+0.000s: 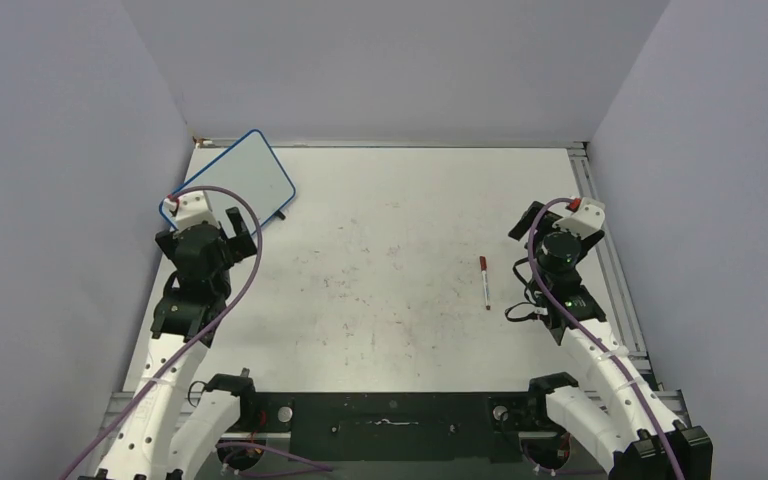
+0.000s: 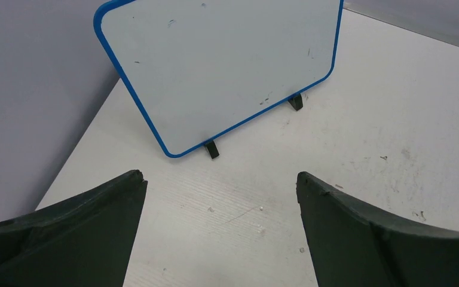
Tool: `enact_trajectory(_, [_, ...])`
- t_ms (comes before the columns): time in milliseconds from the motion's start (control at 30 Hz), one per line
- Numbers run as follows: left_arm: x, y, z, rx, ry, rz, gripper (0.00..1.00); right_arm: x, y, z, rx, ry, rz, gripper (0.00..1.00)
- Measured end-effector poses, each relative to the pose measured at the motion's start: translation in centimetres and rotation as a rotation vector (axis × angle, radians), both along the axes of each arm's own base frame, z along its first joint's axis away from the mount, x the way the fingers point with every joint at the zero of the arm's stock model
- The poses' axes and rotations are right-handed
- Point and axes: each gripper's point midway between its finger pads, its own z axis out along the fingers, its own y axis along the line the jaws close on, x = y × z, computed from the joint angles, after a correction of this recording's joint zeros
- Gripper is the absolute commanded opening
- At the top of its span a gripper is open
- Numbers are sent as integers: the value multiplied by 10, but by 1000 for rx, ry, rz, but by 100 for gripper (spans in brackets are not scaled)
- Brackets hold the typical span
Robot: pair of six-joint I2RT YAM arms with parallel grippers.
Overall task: Write a sentence on the whiteboard
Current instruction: Move the whiteboard to the center of the board.
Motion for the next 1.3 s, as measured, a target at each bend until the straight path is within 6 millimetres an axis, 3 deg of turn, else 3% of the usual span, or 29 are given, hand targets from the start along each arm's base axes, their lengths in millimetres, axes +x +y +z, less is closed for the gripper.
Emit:
enact_trajectory(233, [6,1,-10,-8,37,21,96,1,2,-3,0,10,11,90])
enact_trajectory(367, [10,1,-25,-2,98,29,96,1,5,-3,3,11,29,90])
enact_trajectory(600, [25,-8,-65,-63,220,9,96,2,14,-3,10,11,83,90])
enact_trajectory(800, [34,10,-113,-164,347,110,100,0,22,5,24,-13,132,90])
enact_trajectory(967, [44,11,-139,-189,421,149,79,0,30,6,32,-16,175,90])
enact_trajectory(1300, [65,30,-175,-197,500,244,57,-2,34,13,38,-37,201,90])
